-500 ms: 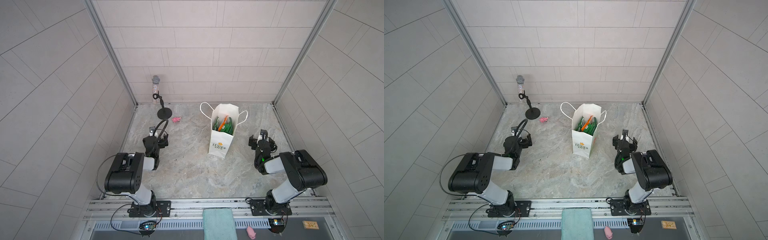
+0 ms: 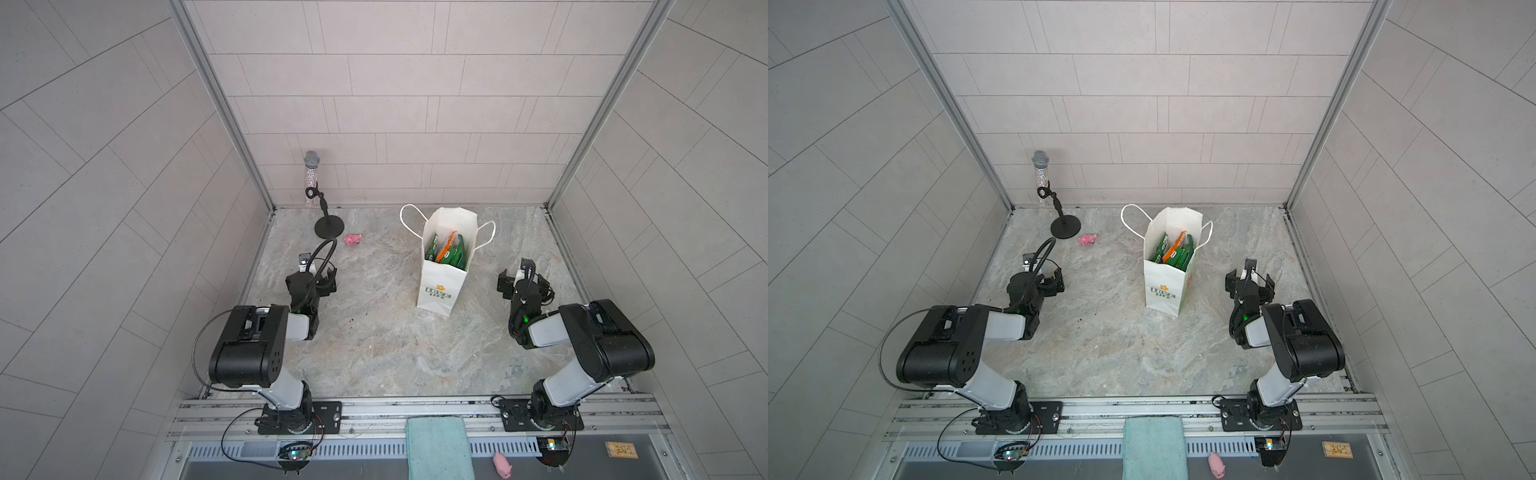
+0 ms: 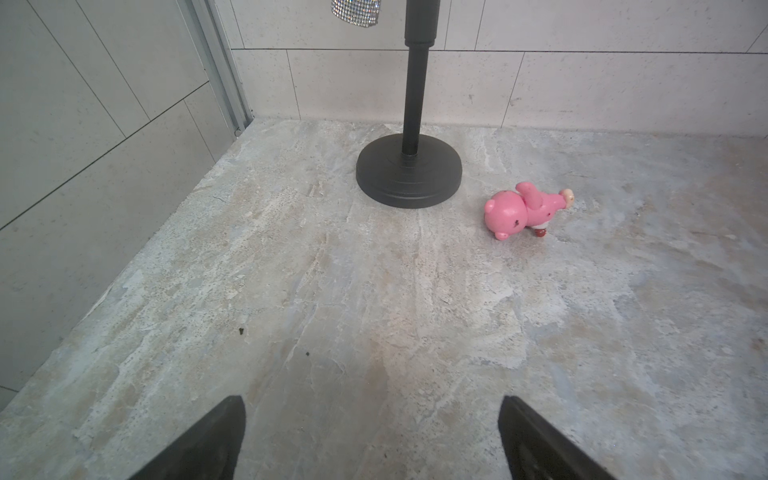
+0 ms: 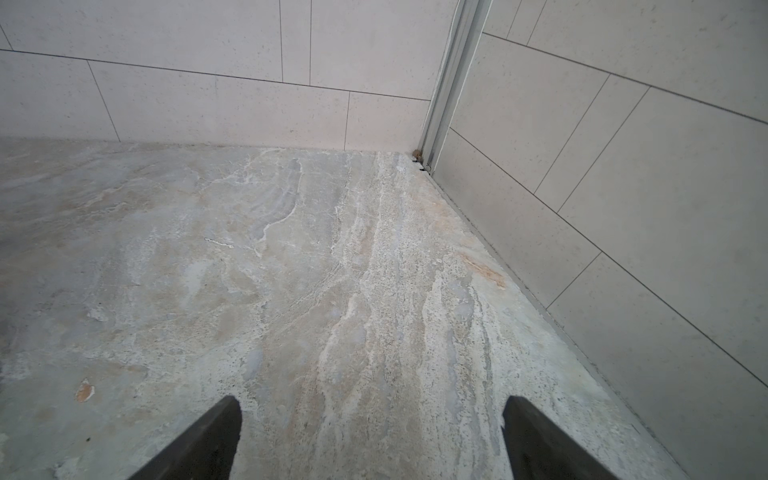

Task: Take the snacks out of the paper bag
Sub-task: Move the paper bag to the center of the table.

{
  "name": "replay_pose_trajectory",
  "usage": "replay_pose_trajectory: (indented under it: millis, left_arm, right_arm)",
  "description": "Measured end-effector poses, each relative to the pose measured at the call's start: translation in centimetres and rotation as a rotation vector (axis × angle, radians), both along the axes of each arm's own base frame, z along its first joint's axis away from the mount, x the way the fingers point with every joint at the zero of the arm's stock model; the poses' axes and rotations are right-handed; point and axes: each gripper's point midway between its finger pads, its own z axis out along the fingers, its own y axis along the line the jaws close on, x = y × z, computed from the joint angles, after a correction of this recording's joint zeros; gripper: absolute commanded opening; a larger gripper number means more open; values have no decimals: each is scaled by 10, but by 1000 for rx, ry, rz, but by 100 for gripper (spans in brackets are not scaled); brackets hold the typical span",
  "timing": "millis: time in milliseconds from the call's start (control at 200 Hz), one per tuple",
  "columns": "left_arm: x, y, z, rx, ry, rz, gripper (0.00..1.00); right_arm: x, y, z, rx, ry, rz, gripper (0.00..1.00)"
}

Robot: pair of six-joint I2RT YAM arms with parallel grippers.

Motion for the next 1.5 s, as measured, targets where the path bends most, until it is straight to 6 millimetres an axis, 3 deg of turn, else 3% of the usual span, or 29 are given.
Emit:
replay_pose_trajectory:
  millis: [545,655,780,886,986,1126,1211,1326,1501]
  left_arm:
    - [-2,5,5,5,-3,29,100]
    - [-9,15,31,9,-45,94,100]
    - [-14,23,72,-34,-109,158,100]
    - [-8,15,112,-130,-146,150,100]
    - [3,-14,155,-227,-161,66,100]
    - [7,-89,212,-316,-140,-168,100]
    - [4,-136,245,-376,-110,-334,100]
    - [0,-179,280,-442,-86,-499,98]
    - [-2,-223,298,-518,-25,-664,93]
  right_arm:
    - [4,1,6,-1,10,6,99]
    - [4,0,24,-7,9,-14,99]
    - [5,-4,68,12,-60,-53,99]
    - [4,-3,101,57,-77,-49,99]
    - [5,6,128,119,-63,-11,99]
    - [-3,20,144,200,-16,58,99]
    - [-8,28,137,232,51,90,99]
    - [-15,38,121,265,150,140,99]
    - [-24,52,91,310,282,191,99]
